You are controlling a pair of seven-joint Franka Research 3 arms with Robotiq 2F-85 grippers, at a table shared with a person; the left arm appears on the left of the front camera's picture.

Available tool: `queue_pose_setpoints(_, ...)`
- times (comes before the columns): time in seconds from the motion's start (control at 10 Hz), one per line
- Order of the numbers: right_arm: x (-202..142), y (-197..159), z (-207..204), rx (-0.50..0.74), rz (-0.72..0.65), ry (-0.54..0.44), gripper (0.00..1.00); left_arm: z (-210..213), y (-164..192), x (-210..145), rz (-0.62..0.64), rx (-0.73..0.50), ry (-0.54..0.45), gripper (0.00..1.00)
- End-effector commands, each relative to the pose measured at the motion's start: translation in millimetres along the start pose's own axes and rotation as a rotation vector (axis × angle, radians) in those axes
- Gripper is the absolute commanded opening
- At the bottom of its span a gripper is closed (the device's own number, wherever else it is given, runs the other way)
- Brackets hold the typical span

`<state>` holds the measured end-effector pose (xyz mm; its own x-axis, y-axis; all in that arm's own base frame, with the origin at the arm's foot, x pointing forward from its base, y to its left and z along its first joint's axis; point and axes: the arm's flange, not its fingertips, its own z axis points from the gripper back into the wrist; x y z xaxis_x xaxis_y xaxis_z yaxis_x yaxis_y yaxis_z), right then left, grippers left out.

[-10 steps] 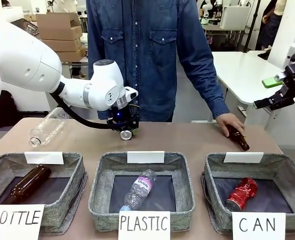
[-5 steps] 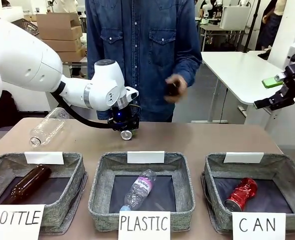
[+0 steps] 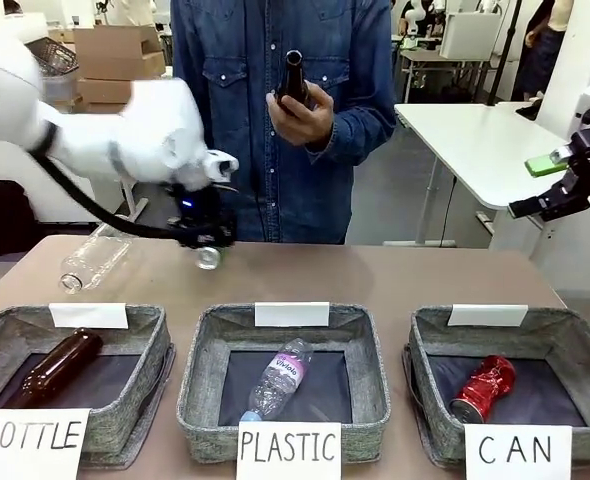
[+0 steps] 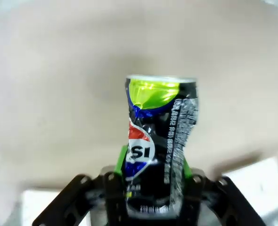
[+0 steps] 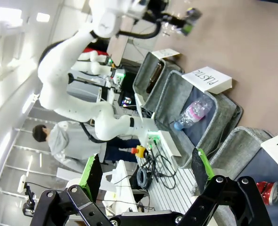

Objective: Sort the can waste into the basket.
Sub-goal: Pick up the can waste from the table and place it in the right Fabric basket.

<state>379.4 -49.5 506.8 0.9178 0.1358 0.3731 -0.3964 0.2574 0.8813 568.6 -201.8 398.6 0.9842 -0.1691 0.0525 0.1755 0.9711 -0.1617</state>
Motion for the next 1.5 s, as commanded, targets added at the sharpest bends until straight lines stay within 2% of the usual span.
queue_pose_setpoints(0.0, 0.7, -0.1, 1.7, 0.006, 0.033, 0.005, 1.00, 45.7, 90.9, -44.9, -0.019, -0.089, 0.073, 0.00)
queue_pose_setpoints(0.2, 0.7, -0.1, 1.7, 0.006, 0.033, 0.005, 1.00, 105.5, 162.5, -101.9, 0.006, -0.261, 0.018, 0.00)
queue_pose_setpoints(0.3, 0.7, -0.1, 1.7, 0.006, 0.033, 0.005, 1.00, 145.2, 189.3, -134.1, -0.009, -0.456, -0.048, 0.00)
queue_pose_setpoints(0.4, 0.7, -0.1, 1.7, 0.006, 0.033, 0.005, 1.00, 183.2, 214.4, -169.5, -0.023, -0.716, -0.086, 0.00)
queue_pose_setpoints(0.6, 0.7, -0.1, 1.7, 0.006, 0.033, 0.005, 1.00, 233.7, 240.2, -246.8, 0.103, -1.046, -0.081, 0.00)
queue_pose_setpoints(0.7, 0.7, -0.1, 1.7, 0.006, 0.033, 0.005, 1.00, 240.2, 230.8, -279.6, 0.094, -1.052, -0.119, 0.00)
queue_pose_setpoints(0.9, 0.7, -0.1, 1.7, 0.006, 0.033, 0.005, 1.00, 233.4, 191.2, -342.7, -0.022, -0.902, -0.205, 0.00)
queue_pose_setpoints(1.0, 0.7, -0.1, 1.7, 0.006, 0.033, 0.005, 1.00, 223.5, 174.6, -361.2, 0.003, -0.796, -0.269, 0.00)
queue_pose_setpoints(1.1, 0.7, -0.1, 1.7, 0.006, 0.033, 0.005, 1.00, 252.2, 223.8, -324.8, 0.001, -0.991, -0.142, 0.00)
queue_pose_setpoints(1.3, 0.7, -0.1, 1.7, 0.006, 0.033, 0.005, 1.00, 252.2, 223.8, -324.8, 0.001, -0.991, -0.142, 0.00)
queue_pose_setpoints(1.4, 0.7, -0.1, 1.7, 0.006, 0.033, 0.005, 1.00, 241.1, 203.0, -347.3, 0.002, -0.925, -0.179, 0.44)
